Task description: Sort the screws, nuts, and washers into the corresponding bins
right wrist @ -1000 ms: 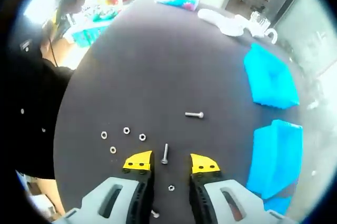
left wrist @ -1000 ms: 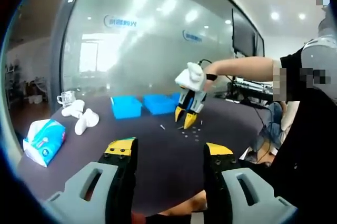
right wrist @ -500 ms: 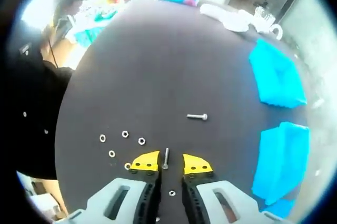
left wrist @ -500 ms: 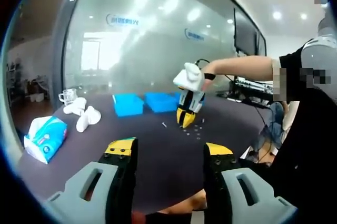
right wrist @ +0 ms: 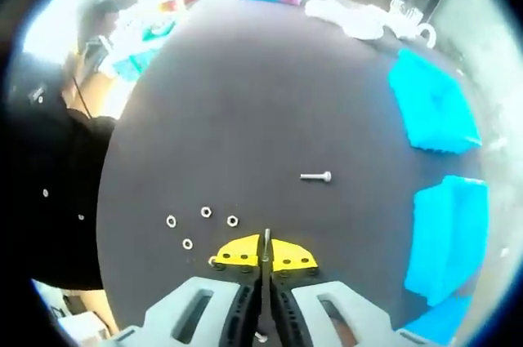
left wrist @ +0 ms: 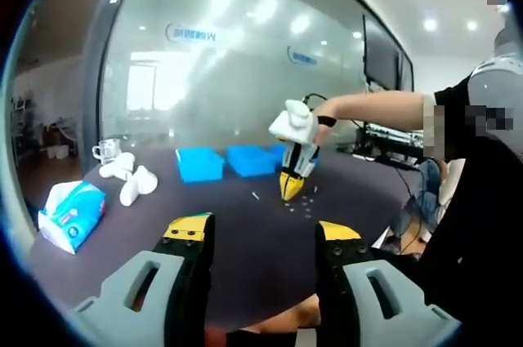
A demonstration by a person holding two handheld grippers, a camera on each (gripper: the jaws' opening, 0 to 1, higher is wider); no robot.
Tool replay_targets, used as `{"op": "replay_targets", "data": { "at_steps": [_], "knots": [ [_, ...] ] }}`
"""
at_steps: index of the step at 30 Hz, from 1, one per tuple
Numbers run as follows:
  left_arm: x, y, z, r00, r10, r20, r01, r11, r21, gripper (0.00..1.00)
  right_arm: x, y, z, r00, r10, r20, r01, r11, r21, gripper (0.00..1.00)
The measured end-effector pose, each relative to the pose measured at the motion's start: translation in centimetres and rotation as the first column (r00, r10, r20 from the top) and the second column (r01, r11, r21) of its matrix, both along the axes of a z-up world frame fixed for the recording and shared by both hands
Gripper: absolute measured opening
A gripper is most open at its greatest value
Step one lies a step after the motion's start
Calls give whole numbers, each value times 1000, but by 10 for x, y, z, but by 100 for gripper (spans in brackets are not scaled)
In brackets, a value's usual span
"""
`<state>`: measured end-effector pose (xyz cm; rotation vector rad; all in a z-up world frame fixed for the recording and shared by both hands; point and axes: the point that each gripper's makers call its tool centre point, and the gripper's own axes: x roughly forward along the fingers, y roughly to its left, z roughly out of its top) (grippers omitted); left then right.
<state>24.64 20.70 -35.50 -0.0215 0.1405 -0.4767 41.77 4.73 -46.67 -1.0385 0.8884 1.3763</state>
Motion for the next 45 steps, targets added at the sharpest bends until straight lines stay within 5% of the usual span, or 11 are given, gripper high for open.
{"op": "replay_targets", "data": {
  "at_steps": [7, 12, 16, 23, 26, 34, 36, 39, 42, 45],
  "knots": [
    [2, 1, 3, 1000, -4, 9, 4, 1000, -2, 47, -11, 0, 20, 998, -52, -27, 56, 987, 153, 0],
    [4, -4, 7, 1000, -19, 21, 19, 1000, -8, 47, -13, -3, 43, 992, -122, -39, 128, 949, 287, 0],
    [6, -5, 6, 1000, -22, 21, 23, 1000, -14, 47, -4, -12, 74, 975, -219, -36, 212, 865, 454, 0],
    [11, -7, 8, 999, -31, 30, 32, 999, -19, 47, -1, -45, 115, 928, -372, -7, 289, 707, 645, 0],
    [12, -7, 10, 999, -32, 36, 33, 999, -23, 47, 0, -64, 130, 894, -448, 10, 308, 629, 714, 0],
    [16, -8, 16, 998, -34, 48, 35, 999, -28, 47, -20, -117, 155, 758, -652, 12, 332, 402, 853, 0],
    [16, -8, 17, 998, -33, 49, 34, 999, -28, 47, -26, -131, 155, 720, -693, 18, 331, 367, 869, 0],
    [17, -9, 20, 998, -33, 54, 34, 999, -25, 47, -39, -146, 145, 696, -718, 26, 345, 366, 864, 0],
    [18, -10, 21, 998, -38, 56, 39, 999, -19, 47, -49, -173, 140, 632, -773, 47, 353, 342, 871, 0],
    [18, -11, 21, 998, -40, 57, 41, 999, -20, 47, -58, -195, 143, 579, -816, 3, 359, 259, 897, 0]
  ]
}}
